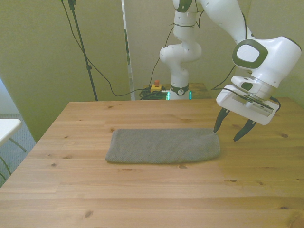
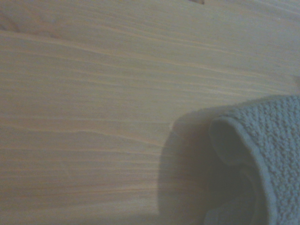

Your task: Fold the towel

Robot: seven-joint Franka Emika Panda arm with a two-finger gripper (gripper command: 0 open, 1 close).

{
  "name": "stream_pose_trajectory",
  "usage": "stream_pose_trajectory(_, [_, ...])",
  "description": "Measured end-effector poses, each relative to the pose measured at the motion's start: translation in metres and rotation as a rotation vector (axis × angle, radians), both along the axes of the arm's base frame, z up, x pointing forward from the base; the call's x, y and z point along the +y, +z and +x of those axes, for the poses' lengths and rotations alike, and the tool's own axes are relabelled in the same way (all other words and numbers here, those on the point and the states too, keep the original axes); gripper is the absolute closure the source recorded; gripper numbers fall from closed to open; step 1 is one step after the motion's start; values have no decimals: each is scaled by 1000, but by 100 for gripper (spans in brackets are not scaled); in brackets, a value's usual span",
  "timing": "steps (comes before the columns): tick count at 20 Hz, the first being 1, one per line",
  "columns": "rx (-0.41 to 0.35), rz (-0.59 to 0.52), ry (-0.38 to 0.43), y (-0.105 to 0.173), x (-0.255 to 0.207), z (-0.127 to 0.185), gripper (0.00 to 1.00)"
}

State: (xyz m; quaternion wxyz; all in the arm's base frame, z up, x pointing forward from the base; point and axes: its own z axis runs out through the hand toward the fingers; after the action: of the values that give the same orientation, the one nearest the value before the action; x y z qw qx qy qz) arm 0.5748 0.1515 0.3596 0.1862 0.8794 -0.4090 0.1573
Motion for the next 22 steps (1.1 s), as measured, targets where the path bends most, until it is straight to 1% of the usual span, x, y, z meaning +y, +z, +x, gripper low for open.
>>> stream_pose_trajectory(8, [24, -42, -20, -9, -17, 1, 0])
stream_pose_trajectory(14, [37, -82, -16, -15, -25, 2, 0])
stream_pose_trajectory(15, [38, -86, -19, -15, -28, 2, 100])
stream_pose_trajectory(18, [38, -118, -12, -17, -37, 3, 100])
stream_pose_trajectory(22, [39, -124, -23, -18, -45, 4, 100])
